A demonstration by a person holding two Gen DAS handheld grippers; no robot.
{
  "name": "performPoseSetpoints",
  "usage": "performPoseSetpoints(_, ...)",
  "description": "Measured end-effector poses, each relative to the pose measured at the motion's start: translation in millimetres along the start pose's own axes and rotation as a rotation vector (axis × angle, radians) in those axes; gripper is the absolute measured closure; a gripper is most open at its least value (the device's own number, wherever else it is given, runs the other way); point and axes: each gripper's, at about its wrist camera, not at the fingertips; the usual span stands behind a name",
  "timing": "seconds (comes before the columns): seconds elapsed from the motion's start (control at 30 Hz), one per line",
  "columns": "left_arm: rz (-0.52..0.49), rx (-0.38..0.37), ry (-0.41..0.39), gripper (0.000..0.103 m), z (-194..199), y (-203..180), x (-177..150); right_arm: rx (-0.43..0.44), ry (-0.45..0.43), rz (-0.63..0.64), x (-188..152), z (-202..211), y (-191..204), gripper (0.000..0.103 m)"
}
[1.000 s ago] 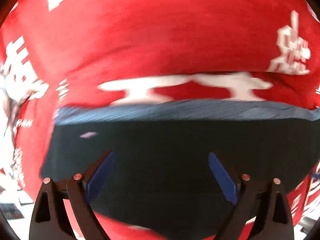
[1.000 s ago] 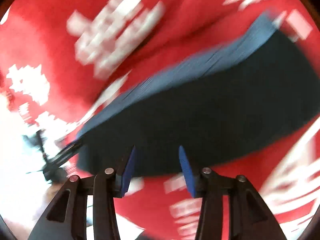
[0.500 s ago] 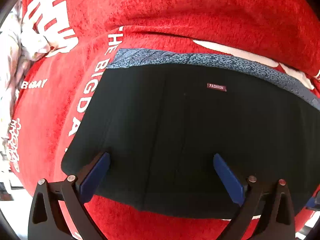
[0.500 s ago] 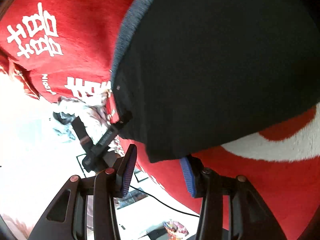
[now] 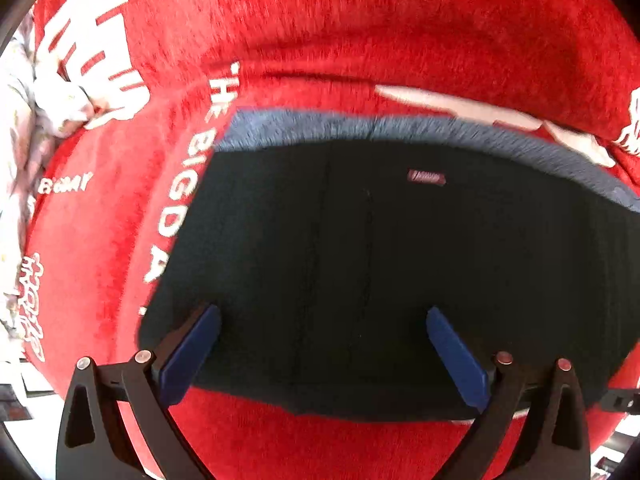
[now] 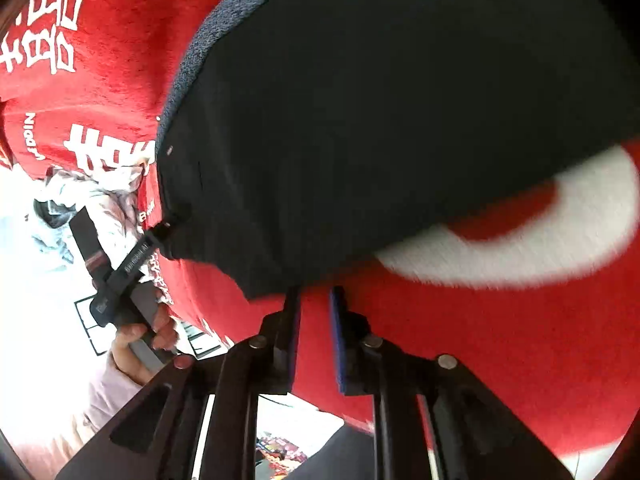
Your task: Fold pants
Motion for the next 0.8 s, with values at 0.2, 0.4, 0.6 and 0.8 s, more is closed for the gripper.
performPoseSetpoints(0.2,-0.013,0.067,0.016,0.0,-11.0,-9.6,4.5,-0.198,-0.104,0.274,43.3,18.0,48.4,0.073)
performPoseSetpoints(0.4,0.073,0.023,0.008,0.0,-7.6,24.8,-7.3,-0.095,-0.095,0.338,90.4,41.6,97.9,0.07)
performPoseSetpoints(0.6,0.128,0.013,-0.022,0.0,-12.1,30.0,-20.6,-0.065,0.095,0.651,160.5,-25.6,226.9,0.049)
performPoseSetpoints(0.8,0.166,-0.022,-0.074,0.0,-13.5,32.1,-27.9,-0.206,0.262,0.817,175.2,-123.6,265.3,0.049)
Point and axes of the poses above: each gripper's, at about its wrist camera, not at the fingertips, and z roughly against the way its jaws point, y to its left, x to its top, and after that the axes turned 7 degrees about x, right-handed
